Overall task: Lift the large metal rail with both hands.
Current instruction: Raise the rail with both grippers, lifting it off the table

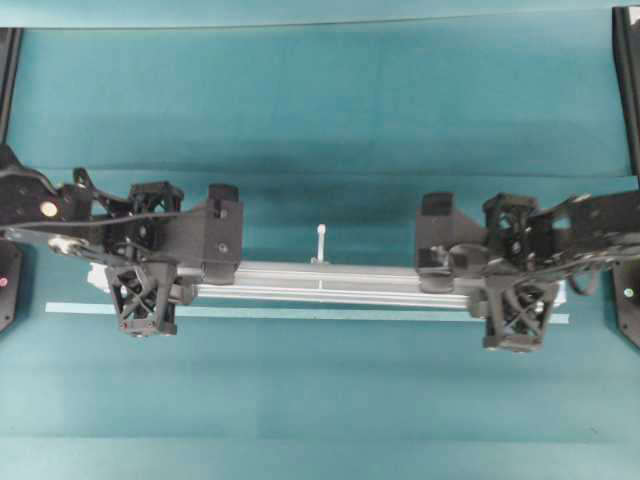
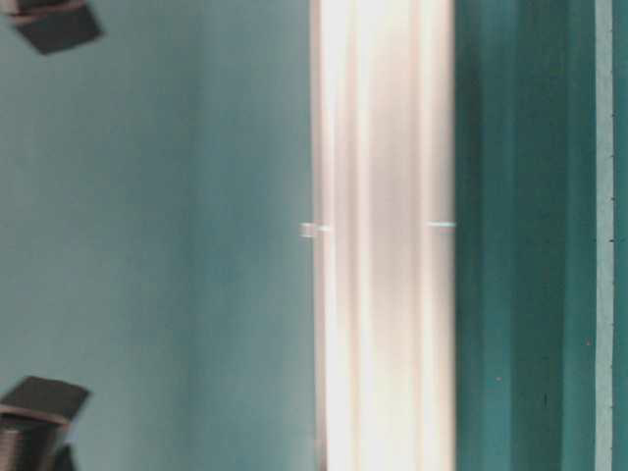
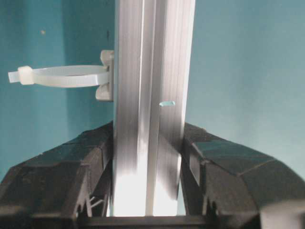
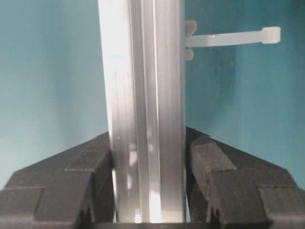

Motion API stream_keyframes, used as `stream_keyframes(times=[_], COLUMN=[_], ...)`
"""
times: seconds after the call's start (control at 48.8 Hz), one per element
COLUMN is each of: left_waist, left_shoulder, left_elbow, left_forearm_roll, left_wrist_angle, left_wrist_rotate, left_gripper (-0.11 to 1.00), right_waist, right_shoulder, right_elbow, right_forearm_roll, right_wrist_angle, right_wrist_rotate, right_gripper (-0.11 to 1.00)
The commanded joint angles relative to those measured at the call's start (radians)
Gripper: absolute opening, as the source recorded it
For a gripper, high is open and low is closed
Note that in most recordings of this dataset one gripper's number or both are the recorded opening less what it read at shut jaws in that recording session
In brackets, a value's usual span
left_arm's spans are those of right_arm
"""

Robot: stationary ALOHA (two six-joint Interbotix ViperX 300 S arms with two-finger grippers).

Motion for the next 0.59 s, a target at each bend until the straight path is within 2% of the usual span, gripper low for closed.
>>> stream_keyframes(times=[0.0, 0.226, 0.574], left_waist=[-0.002, -0.009, -0.021], left_shoulder=[-0.043, -0.064, -0.064], left_elbow=[-0.067, -0.135, -0.264], left_forearm_roll=[0.002, 0.0, 0.0], left_wrist_angle=[0.052, 0.144, 0.268], left_wrist_rotate=[-0.003, -0.006, -0.04], left_gripper=[0.36, 0.36, 0.36], right_waist=[0.003, 0.003, 0.003], right_shoulder=[-0.025, -0.032, -0.028], right_elbow=[-0.051, -0.124, -0.259], right_forearm_roll=[0.012, 0.048, 0.067], right_wrist_angle=[0.043, 0.112, 0.29], right_wrist_rotate=[-0.003, -0.003, -0.003], right_gripper=[0.39, 0.39, 0.39])
